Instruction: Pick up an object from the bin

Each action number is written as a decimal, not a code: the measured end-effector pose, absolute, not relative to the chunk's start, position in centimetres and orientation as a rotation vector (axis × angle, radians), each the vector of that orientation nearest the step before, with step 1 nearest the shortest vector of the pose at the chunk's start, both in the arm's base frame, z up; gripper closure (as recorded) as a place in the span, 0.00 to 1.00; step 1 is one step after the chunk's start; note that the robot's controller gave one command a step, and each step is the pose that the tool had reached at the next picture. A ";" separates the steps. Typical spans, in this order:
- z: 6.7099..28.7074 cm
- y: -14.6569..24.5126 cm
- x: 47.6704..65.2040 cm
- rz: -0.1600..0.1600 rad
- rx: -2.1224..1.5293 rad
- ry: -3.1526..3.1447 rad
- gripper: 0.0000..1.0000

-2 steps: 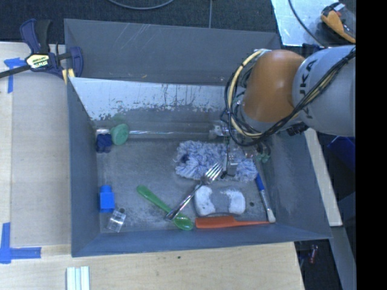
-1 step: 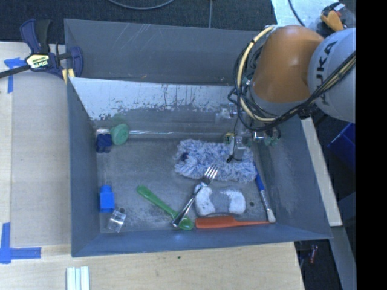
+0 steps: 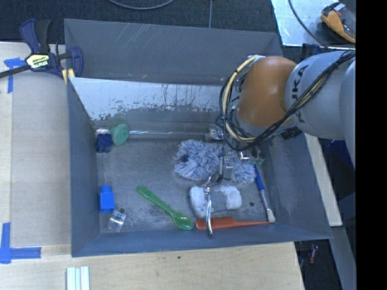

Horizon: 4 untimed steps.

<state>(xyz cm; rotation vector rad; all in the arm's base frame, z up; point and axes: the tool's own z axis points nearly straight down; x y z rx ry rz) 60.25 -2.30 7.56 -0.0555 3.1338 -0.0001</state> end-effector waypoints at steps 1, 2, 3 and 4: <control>7.2 -0.1 61.9 -0.008 0.177 3.108 0.00; 7.7 -2.4 60.4 -0.002 -0.049 3.130 1.00; 7.8 -2.4 60.4 -0.002 -0.050 3.131 1.00; 11.0 -2.4 60.3 -0.002 -0.050 3.132 1.00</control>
Offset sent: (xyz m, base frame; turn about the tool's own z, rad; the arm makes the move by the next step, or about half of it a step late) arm 0.0008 0.0003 0.0004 0.0031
